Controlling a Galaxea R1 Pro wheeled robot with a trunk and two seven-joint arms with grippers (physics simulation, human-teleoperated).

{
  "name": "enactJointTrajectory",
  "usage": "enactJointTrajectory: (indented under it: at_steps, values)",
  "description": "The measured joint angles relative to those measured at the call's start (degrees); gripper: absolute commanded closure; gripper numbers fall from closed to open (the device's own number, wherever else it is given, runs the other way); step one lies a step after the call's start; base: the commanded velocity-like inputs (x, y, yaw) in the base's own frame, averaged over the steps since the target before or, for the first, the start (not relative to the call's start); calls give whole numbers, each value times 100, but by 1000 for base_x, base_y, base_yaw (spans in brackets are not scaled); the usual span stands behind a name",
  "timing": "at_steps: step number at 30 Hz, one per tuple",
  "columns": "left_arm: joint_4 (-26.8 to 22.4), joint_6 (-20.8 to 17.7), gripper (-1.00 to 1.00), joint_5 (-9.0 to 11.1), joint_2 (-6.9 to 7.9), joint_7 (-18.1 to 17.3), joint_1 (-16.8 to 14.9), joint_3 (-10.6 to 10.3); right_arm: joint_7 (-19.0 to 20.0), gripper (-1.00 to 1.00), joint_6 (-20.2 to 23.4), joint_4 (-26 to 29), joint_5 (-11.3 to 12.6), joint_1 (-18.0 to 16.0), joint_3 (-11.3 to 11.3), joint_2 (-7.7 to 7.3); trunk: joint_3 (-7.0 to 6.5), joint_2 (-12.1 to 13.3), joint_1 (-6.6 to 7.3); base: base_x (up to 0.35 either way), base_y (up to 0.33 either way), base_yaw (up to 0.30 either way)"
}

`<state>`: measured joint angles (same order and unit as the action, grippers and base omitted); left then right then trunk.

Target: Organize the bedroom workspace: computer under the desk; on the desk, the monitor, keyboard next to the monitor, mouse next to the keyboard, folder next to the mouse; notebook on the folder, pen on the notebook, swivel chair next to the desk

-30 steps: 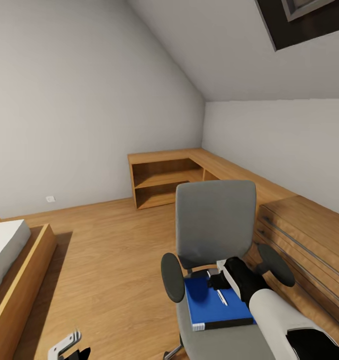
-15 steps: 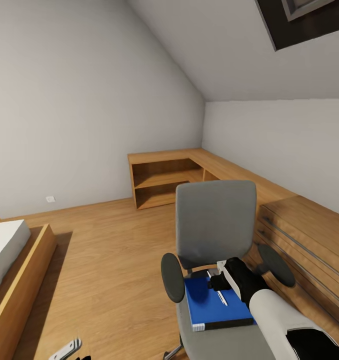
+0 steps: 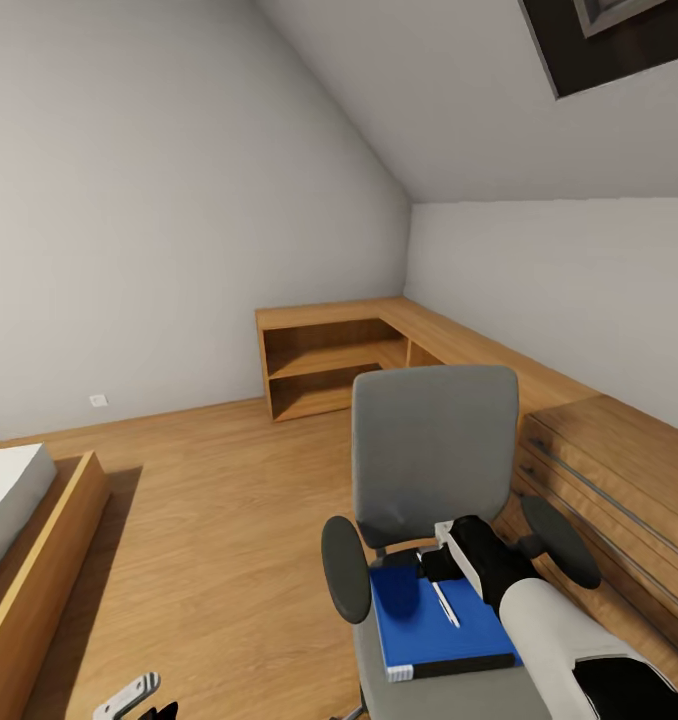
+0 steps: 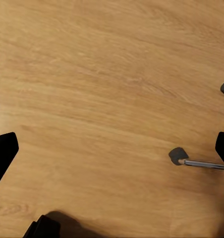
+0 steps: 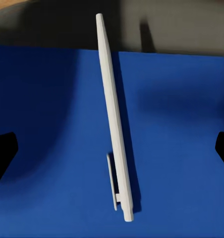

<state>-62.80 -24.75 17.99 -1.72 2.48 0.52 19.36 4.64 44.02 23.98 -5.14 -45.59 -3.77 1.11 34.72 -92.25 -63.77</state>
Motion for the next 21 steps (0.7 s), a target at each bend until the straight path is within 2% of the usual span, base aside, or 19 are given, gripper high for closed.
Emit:
enactJointTrajectory:
  at_steps: [2,21]
  values:
    - [-15,2,-100,2,0,-2,0,0,13,-100,3,-3,0,0,-1,-2,0,0,0,2,0,0]
    - [-43,0,-100,11,-2,-12,0,7,16,-100,1,-24,-4,0,-5,-3,341,-761,-417,0,0,0]
